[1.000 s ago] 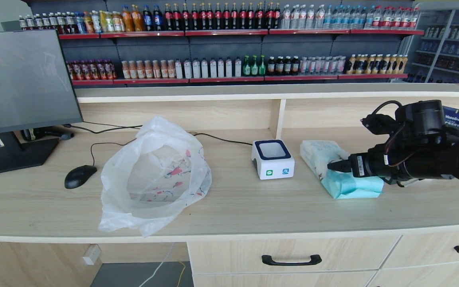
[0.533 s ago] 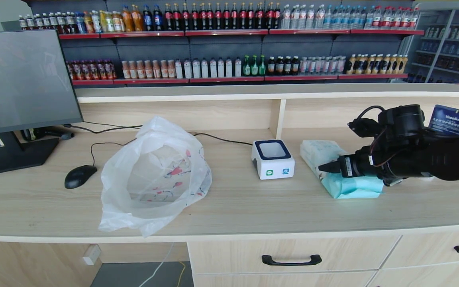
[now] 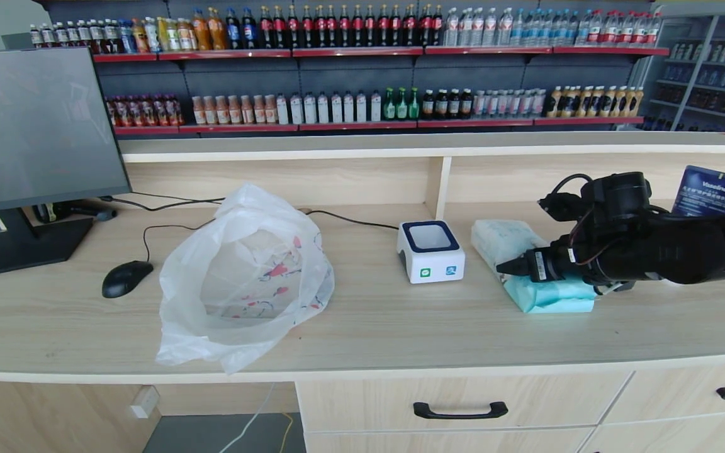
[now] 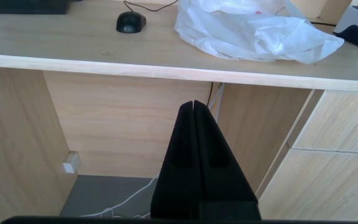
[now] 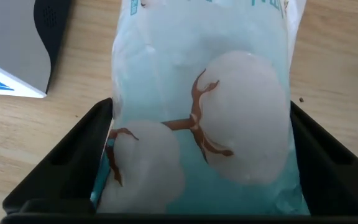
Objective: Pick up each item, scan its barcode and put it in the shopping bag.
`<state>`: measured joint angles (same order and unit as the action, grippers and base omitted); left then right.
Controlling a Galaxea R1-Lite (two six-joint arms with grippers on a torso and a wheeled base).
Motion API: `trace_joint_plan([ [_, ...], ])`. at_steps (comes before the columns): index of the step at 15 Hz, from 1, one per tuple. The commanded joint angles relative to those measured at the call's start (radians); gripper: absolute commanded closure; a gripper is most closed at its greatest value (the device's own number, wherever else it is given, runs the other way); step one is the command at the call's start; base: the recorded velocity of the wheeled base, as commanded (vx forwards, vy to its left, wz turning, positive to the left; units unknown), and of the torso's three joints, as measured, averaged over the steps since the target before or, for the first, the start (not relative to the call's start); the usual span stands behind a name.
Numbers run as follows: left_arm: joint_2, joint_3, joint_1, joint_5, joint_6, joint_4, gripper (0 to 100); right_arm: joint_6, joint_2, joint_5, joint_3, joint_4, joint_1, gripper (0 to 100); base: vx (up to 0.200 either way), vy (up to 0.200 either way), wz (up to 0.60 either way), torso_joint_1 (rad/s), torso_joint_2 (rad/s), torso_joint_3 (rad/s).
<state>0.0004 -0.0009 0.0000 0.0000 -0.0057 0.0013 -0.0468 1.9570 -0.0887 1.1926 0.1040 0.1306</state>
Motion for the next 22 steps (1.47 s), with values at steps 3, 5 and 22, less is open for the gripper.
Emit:
trace_joint_plan([
  [3,0.0,0.001,0.0,0.0,0.0,-0.001,100,-0.002,0.006,0.004,0.001,-0.001,0.0,100,0.0,0.0,0.0,0.0,0.0,0.0],
  [5,0.0,-0.001,0.0,0.0,0.0,0.0,100,-0.002,0.003,0.004,0.001,-0.001,0.0,100,0.0,0.0,0.0,0.0,0.0,0.0],
  [22,0.0,-0.001,-0.002,0.0,0.0,0.0,100,0.002,-0.237,-0.048,-0.131,0.006,0.003,100,0.0,0.0,0.0,0.0,0.0,0.0],
])
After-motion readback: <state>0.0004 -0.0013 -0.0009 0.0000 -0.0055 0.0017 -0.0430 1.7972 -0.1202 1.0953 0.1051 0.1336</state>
